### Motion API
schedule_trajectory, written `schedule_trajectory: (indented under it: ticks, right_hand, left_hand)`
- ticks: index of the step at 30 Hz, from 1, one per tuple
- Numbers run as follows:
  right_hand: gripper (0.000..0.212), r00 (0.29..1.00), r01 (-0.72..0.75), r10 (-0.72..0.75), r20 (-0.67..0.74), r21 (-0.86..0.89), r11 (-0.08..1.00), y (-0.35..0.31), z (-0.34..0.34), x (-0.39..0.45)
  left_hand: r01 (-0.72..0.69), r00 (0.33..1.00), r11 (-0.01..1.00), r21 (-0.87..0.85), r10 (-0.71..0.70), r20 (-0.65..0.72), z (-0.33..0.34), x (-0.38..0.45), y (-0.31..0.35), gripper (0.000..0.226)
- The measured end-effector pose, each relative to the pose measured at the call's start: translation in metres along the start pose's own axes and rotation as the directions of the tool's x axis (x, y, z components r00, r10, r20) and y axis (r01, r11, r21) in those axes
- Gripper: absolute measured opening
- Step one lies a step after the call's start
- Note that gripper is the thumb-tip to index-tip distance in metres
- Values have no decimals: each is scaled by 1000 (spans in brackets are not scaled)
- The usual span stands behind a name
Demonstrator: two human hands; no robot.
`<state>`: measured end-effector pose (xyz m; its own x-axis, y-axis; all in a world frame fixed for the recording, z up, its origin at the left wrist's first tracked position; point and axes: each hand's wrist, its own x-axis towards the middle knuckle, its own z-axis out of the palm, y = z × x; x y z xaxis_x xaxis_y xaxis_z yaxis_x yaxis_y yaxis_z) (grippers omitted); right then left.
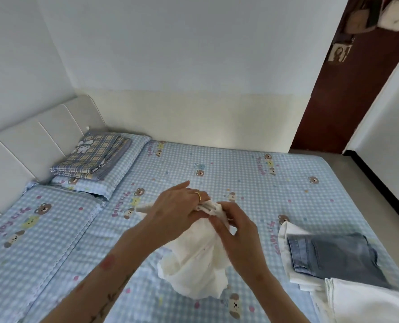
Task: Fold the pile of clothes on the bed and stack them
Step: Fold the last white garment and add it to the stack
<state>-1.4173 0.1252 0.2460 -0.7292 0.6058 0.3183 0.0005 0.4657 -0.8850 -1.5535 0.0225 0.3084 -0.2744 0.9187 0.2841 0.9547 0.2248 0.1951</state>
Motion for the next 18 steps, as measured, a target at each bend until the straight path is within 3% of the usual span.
schedule_trajectory:
  ticks: [3,5,11,16,18]
  right_hand:
    - [40,979,-189,180,-93,-99,977,12,3,-8]
    - [34,968,-234,212,-133,-174,957,23,5,-11]
    - [10,974,-126,83,-209,-204,971,66,-45,-3]
    - [10,975,-85,64,-211,-96,992,83,-80,6]
    - [25,975,-60,44,-216,-67,996,76,-89,4]
  left_hand:
    - [9,994,999,34,-6,-107,-3,11,22,17]
    - [-40,980,996,81,55,-192,-12,19,34,21]
    - [-131,954,986,107,155,-257,-42,29,59,35]
    - [-179,903,984,7,167,-397,-55,22,83,28]
    - [-182,881,983,-34,148,-448,-64,19,86,22]
